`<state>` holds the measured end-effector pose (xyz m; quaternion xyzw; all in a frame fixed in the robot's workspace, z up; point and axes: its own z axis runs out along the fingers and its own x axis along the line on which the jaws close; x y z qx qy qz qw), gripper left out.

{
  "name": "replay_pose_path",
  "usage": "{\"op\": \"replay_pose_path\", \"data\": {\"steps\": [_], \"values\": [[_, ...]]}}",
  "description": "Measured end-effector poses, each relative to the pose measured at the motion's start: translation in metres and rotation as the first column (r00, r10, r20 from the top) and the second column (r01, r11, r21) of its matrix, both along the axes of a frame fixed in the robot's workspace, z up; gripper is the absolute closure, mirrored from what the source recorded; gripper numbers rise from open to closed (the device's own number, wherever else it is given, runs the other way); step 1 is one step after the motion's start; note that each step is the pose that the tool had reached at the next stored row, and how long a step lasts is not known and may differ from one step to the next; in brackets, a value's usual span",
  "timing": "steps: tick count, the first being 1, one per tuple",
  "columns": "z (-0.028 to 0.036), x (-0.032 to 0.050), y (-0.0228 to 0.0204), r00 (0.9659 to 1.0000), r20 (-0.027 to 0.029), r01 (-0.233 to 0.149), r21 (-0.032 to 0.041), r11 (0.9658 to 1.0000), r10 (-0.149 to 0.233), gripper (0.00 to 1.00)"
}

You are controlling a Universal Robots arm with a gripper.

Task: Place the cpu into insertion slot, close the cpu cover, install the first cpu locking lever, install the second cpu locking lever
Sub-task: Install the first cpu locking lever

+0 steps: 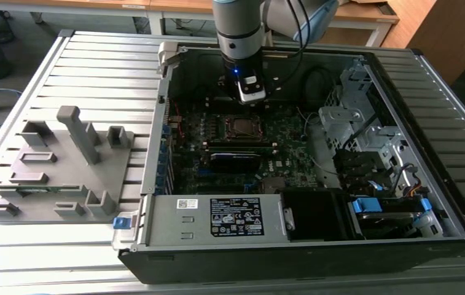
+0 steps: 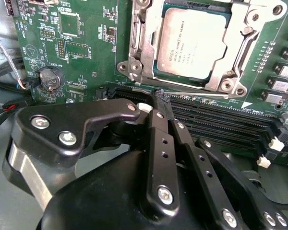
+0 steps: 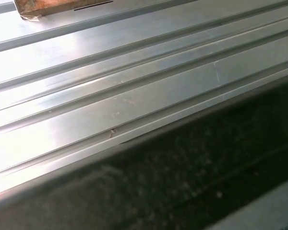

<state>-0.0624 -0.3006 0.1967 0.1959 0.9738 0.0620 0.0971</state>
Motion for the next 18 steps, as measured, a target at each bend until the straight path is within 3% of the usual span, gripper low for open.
{"op": "replay_pose_path", "data": {"steps": [6,13,18], "values": [[-0.0003,0.0000,0.0000,1.0000,0.0020,0.000,-0.0005,1.0000,0.000,0.89],[-0.0003,0.0022,0.0000,1.0000,0.0018,0.000,-0.0242,0.9997,0.000,0.89],[-0.0015,0.0022,-0.0001,1.0000,0.0020,0.000,-0.0320,0.9995,0.000,0.89]]}}
